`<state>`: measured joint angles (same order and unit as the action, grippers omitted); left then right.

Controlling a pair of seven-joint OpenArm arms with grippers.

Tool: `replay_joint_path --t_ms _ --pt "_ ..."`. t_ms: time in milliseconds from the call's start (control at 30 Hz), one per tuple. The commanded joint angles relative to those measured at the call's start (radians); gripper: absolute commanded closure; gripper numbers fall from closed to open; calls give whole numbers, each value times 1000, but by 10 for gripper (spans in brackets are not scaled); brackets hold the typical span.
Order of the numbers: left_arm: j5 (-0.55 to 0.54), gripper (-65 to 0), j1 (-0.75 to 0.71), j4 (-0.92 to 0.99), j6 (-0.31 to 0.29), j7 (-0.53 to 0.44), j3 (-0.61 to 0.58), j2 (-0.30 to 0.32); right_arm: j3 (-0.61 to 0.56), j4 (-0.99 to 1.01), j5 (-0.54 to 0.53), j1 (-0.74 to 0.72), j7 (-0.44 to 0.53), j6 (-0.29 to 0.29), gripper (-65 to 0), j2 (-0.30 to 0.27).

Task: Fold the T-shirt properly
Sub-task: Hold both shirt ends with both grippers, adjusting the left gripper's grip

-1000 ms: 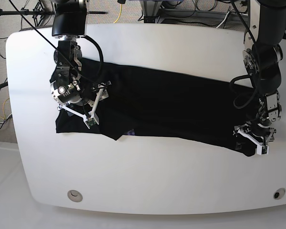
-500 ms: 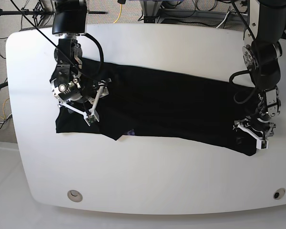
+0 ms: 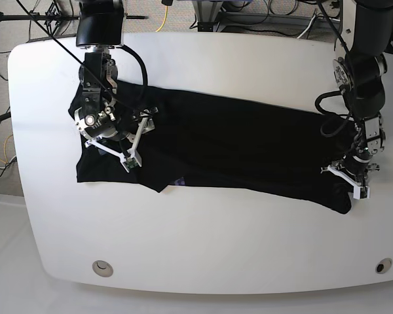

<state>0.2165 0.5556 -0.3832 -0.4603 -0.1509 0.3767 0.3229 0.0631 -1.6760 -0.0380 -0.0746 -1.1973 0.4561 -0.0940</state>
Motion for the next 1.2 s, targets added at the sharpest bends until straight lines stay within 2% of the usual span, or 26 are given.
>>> replay_joint_path --t_ms 0,300,1167 --pt "-7 -97 30 -17 -1 -11 0 15 2 -17 -3 -20 15 2 -436 -6" --pt "-7 -123 30 -20 -1 -11 0 18 1 -17 -3 -20 15 0 -436 -5" --pt "-7 -126 63 -20 -1 -11 -2 40 -1 -17 -6 -20 15 0 -436 -5"
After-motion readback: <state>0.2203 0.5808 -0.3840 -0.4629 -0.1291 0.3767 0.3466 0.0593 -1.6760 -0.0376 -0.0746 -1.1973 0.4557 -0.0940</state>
